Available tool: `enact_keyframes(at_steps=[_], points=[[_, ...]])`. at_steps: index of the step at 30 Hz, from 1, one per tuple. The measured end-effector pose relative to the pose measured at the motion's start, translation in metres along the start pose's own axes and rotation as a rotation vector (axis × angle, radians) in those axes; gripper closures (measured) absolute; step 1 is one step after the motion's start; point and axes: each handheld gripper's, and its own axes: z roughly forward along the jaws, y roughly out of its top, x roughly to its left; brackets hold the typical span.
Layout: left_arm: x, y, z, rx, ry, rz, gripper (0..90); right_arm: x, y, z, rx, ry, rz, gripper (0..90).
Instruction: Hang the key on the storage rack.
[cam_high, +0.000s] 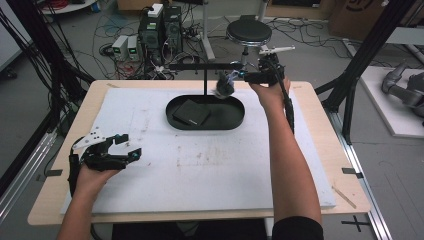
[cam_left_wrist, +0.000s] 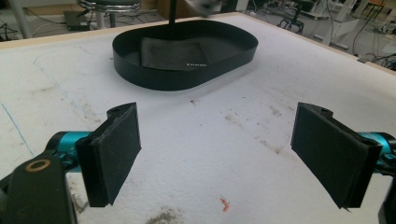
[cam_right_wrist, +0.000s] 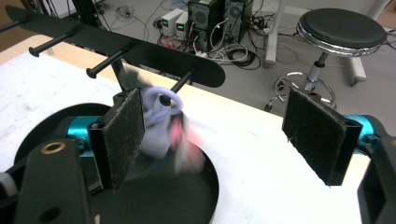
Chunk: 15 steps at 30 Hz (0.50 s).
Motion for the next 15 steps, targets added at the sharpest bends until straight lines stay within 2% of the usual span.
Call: enact_keyframes(at_steps=[7, 12, 15], points=[[-0.001, 0.0, 0.0, 0.001, -0.001, -0.001, 15.8, -0.001, -0.003, -0.01, 0.028, -0.01, -0.027, 20.7], [-0.002, 0.001, 0.001, -0.003, -0.005, -0.002, 15.8, 0.0, -0.011, -0.021, 0.032, 0.009, -0.026, 19.5], [-0.003, 0.0, 0.003, 0.008, -0.013, 0.002, 15.8, -0.001, -0.019, -0.025, 0.069, 0.02, -0.024, 19.5]])
